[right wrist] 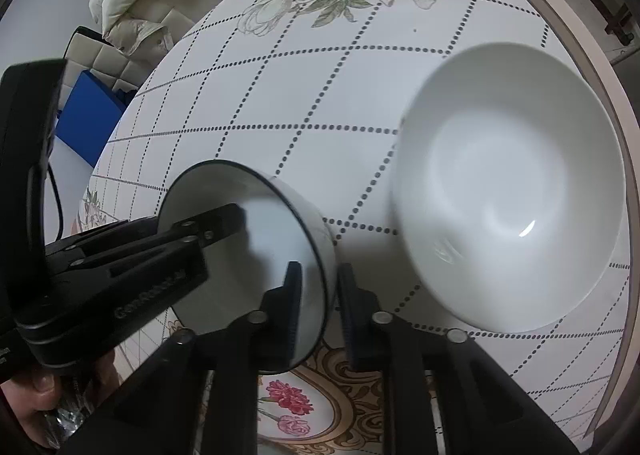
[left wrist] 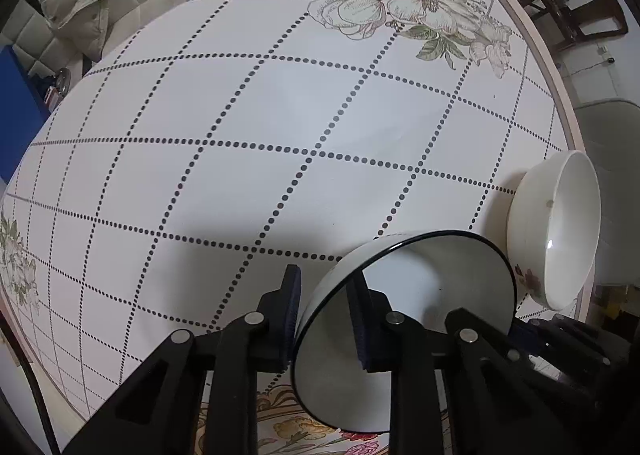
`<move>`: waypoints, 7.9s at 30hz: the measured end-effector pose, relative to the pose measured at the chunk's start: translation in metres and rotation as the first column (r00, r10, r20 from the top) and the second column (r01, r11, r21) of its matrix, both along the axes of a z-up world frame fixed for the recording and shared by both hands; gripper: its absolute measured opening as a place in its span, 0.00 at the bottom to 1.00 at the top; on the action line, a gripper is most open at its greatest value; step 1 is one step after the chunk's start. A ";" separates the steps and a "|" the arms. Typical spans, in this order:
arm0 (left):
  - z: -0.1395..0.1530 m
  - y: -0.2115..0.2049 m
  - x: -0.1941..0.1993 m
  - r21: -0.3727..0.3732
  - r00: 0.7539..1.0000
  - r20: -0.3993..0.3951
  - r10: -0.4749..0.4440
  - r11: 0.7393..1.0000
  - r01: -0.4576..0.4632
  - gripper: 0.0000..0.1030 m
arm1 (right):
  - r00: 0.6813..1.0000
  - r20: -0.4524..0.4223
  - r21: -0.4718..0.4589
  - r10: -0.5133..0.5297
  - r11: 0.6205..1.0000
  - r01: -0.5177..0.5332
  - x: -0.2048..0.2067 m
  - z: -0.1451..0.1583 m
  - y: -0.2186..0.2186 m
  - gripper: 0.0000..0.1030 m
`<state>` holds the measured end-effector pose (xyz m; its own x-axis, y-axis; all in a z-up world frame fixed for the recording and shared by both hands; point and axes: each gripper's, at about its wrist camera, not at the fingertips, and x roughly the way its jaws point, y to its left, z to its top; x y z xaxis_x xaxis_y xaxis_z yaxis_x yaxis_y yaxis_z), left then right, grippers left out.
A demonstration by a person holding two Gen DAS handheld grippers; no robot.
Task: Organize plates and bowls
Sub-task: 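Carry the plain white bowl with both tools toward the dark-rimmed bowl, then lower the plain white bowl into the dark-rimmed bowl and open both tools, then close the left tool on the pink-flower bowl rim while the right tool grips it, then carry the pink-flower bowl with both tools and lower it into the white bowl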
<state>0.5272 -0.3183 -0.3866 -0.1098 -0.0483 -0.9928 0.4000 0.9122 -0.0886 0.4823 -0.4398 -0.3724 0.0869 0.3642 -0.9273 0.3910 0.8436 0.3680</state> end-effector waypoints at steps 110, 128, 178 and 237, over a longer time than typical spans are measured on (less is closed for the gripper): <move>0.063 0.185 -0.272 0.089 0.962 -0.084 0.258 0.964 -0.251 0.28 | 0.862 -0.247 0.077 0.442 0.896 -0.437 -0.200 0.040 0.135 0.52; 0.180 0.052 -0.172 -0.117 0.894 0.410 0.182 0.982 -0.146 0.99 | 0.907 0.229 -0.416 0.355 0.877 -0.239 -0.135 0.162 0.001 1.00; 0.045 -0.097 -0.039 -0.097 0.997 -0.052 0.055 0.993 -0.059 0.17 | 0.969 -0.077 0.020 0.233 0.973 -0.232 0.017 -0.027 -0.128 0.10; 0.060 0.173 -0.276 0.047 0.929 -0.067 0.364 0.931 -0.362 0.16 | 0.819 -0.197 -0.028 0.540 0.831 -0.555 -0.211 0.042 0.182 0.09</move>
<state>0.2509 -0.1448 -0.3265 -0.1638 -0.0658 -0.9843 0.0347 0.9968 -0.0724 0.2718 -0.2577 -0.3307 -0.2685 0.2268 -0.9362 -0.0934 0.9612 0.2596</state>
